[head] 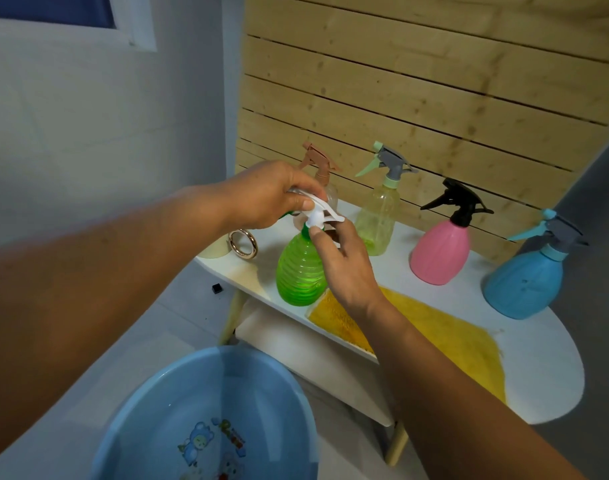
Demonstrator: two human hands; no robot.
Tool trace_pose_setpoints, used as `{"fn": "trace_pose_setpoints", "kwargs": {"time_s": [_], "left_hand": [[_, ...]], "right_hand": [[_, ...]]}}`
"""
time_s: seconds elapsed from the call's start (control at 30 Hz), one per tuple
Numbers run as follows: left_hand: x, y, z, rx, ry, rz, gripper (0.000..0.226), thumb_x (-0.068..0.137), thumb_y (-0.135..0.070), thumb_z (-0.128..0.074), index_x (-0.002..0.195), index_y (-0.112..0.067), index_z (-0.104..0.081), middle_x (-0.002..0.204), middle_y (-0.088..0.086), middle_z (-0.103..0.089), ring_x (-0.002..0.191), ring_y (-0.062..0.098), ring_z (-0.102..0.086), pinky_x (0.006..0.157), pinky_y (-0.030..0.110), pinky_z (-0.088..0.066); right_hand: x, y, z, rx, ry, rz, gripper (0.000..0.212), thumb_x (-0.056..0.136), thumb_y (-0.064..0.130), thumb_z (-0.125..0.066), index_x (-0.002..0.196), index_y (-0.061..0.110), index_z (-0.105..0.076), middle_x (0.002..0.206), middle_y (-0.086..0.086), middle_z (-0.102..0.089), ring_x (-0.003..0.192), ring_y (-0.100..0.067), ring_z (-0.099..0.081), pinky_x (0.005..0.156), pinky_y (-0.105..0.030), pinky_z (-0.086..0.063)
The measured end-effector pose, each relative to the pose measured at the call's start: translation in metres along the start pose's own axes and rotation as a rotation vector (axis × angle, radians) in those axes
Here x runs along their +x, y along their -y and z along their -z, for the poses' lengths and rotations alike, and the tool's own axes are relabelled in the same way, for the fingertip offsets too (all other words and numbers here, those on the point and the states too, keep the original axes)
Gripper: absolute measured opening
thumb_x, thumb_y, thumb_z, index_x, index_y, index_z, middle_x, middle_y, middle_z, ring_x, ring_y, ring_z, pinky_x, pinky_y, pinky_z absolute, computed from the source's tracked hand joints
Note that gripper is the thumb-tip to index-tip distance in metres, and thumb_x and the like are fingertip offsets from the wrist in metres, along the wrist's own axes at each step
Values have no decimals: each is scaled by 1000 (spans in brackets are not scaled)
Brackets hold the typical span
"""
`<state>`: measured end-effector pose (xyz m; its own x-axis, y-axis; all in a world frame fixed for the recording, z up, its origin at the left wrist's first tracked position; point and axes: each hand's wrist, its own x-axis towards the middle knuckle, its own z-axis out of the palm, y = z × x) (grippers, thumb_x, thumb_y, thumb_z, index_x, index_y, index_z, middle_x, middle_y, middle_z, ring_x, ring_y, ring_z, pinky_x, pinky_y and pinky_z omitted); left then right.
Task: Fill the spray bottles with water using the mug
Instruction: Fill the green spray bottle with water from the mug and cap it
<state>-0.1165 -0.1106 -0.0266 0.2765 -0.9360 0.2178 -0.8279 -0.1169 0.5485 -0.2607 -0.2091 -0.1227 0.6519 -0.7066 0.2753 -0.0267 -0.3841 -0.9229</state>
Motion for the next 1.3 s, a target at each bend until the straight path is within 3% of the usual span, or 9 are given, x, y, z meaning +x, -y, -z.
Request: {"fn": "trace_pose_setpoints", "kwargs": {"time_s": [0.2,0.37,0.57,0.67,0.77,1.0,1.1,1.17,1.3], "left_hand": [[-1,-4,0,27,11,5,28,103,-19,-64,129,-28,-73,122,0,-71,111,18,-64,94,33,-49],[-1,-3,0,28,-1,7,25,103,-19,-64,125,-26,-75,97,-10,-66,87,8,-61,72,18,-43],[-2,-5,-1,15,8,14,29,104,-19,-64,130,-26,-72,114,-6,-70,100,9,-63,83,24,-46],[-1,-2,-1,31,-5,11,27,104,-20,-64,129,-27,-73,89,-20,-62,74,-11,-57,66,10,-38],[0,-2,-2,28,-11,10,27,104,-20,-64,128,-28,-73,85,-23,-58,69,-11,-54,64,12,-37],[-1,0,-1,-36,-18,21,28,101,-17,-68,128,-24,-74,77,-21,-57,64,-21,-54,56,1,-35],[-7,10,-1,-179,20,-3,52,91,-24,-78,137,-44,-61,102,-21,-66,92,-14,-63,82,5,-46],[-10,22,1,-219,4,49,85,79,-38,-84,150,-54,-40,130,-13,-61,120,2,-60,103,26,-49],[-11,45,20,-223,-64,169,114,74,-30,-91,164,-38,-21,142,-2,-58,134,12,-51,111,31,-41]], "right_hand": [[5,5,-3,-1,-83,-26,45,78,48,-82,105,26,-54,105,8,-67,100,-9,-63,82,-29,-51],[1,2,0,6,2,7,23,96,41,-63,116,28,-66,116,9,-63,106,0,-59,94,-27,-45],[4,6,-5,23,-49,-57,46,80,50,-79,114,28,-59,110,11,-66,103,-4,-62,87,-28,-50],[3,2,0,4,13,-8,26,94,47,-64,114,30,-66,116,7,-66,106,-4,-62,95,-32,-49],[8,5,8,-26,-10,41,11,93,36,-72,101,28,-72,111,-1,-67,97,-7,-66,88,-28,-52],[13,15,16,-44,6,-11,39,80,48,-82,110,24,-73,106,1,-72,91,-10,-70,82,-30,-58],[22,33,31,-115,39,80,33,89,40,-75,118,25,-72,104,10,-73,85,-2,-65,78,-25,-53],[29,42,36,-215,126,119,16,89,32,-76,103,25,-79,90,8,-76,78,-5,-66,76,-33,-52],[41,47,32,-381,119,76,18,81,44,-73,93,30,-78,82,8,-75,81,-18,-70,80,-49,-56]]}}
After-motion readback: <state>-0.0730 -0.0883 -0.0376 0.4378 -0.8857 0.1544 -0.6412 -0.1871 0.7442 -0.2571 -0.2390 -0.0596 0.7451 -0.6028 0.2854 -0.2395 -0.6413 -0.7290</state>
